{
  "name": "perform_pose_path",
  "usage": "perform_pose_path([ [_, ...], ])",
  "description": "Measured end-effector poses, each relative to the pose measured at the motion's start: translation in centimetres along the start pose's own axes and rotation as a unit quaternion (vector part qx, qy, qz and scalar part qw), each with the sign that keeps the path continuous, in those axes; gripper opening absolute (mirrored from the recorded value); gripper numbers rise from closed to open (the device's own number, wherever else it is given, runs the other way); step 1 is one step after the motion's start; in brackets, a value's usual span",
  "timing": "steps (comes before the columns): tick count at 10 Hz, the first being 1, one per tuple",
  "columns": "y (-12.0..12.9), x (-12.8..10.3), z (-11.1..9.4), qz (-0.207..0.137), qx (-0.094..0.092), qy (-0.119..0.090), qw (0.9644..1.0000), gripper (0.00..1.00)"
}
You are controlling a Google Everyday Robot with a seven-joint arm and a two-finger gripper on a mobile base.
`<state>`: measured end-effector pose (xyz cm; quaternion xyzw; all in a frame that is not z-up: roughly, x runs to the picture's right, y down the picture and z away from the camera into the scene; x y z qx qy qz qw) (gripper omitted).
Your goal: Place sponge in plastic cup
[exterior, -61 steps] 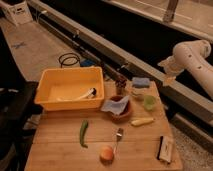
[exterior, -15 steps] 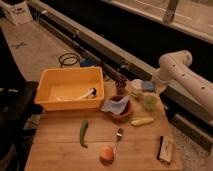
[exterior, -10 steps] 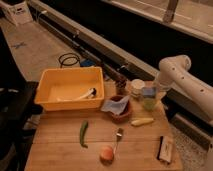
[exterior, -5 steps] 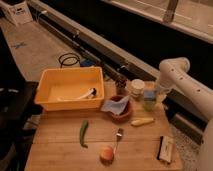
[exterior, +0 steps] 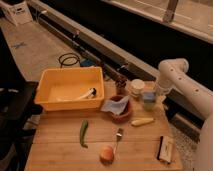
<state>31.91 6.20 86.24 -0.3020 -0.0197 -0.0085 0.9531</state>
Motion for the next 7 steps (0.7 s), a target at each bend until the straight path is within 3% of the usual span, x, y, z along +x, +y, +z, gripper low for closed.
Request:
perform_pose_path([
  [1, 0.11, -0.27, 0.17, -0.002, -0.005, -0.001, 1.0, 0.56],
  [3, 0.29, -0.28, 0.26, -0.002, -0.009, 0.0, 1.0, 0.7],
  [7, 0.51, 0.17, -0.09, 0.004, -0.009, 0.006, 0.9999, 0.71],
])
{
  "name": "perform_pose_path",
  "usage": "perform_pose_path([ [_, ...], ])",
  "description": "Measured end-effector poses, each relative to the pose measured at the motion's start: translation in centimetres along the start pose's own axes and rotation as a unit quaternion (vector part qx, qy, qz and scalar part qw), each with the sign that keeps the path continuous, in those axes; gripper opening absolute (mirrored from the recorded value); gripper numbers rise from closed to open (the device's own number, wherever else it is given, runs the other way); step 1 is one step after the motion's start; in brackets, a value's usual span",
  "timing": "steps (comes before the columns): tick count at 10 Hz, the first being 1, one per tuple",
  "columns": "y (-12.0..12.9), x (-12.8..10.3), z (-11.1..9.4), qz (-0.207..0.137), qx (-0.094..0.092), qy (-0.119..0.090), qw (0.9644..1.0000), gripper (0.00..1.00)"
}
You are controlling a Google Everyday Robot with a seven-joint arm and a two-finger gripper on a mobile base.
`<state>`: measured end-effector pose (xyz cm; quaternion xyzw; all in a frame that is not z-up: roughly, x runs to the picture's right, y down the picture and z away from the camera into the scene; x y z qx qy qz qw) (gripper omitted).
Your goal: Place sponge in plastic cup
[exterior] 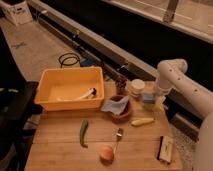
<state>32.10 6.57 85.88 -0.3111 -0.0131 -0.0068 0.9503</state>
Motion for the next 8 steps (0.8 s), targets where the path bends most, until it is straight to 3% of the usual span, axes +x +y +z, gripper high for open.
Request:
perform_pose_path([
  [3, -0.3, 1.3, -1.7, 0.009, 0.018, 0.014, 0.9997, 0.71],
  [7, -1.1, 3.6, -5.5, 0.033, 0.062, 0.042, 0.9966, 0.71],
  [8, -1.0, 4.1, -5.7, 0.036, 0.065, 0.045, 0.9962, 0.71],
])
